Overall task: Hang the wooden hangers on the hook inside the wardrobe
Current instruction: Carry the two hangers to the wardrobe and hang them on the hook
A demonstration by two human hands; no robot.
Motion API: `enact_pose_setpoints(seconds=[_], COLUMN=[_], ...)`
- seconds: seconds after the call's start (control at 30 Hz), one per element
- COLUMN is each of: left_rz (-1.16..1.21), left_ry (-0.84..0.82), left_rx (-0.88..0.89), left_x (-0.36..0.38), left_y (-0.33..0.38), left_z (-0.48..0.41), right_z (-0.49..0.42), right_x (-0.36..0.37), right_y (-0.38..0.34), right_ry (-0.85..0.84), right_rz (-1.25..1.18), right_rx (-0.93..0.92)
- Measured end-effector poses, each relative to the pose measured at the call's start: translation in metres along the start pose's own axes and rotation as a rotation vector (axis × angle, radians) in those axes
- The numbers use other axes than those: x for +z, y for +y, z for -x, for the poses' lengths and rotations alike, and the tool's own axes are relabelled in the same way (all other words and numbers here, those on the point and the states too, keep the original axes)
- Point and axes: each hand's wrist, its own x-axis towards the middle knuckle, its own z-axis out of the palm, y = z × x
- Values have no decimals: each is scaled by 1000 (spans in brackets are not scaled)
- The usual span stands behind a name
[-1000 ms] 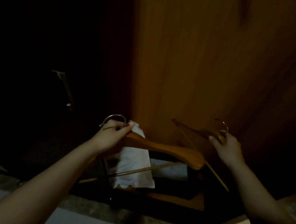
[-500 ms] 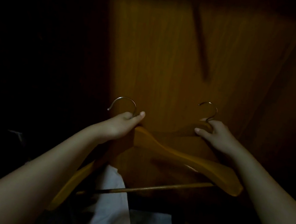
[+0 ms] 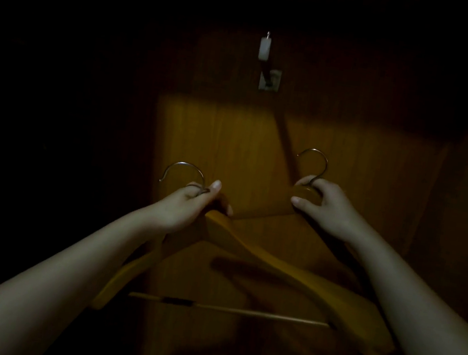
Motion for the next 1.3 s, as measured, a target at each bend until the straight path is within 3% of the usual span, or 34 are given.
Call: enact_pose_setpoints(seconds=[0.2,0.43,0.7,1.07,1.3], left_rz=[-13,-92,-146,-106,-142], left_ry=[123,230,290,295,313], left_rx=[148,235,221,178,135], left_x=[-12,-42,-63,-61,-63], left_y=[7,24,40,24,26], left_z=[-33,-69,-98,-111,-105], right_z=[-57,-120,-176,-226,-229], right_x=[-17,-36,-44,-14,-3], right_y=[-4,-19,-32,-38,-25], right_ry=[160,227,274,198,111], right_rz=[-65,-45,5,-2,138], right_rx=[-18,-106,4,139,201])
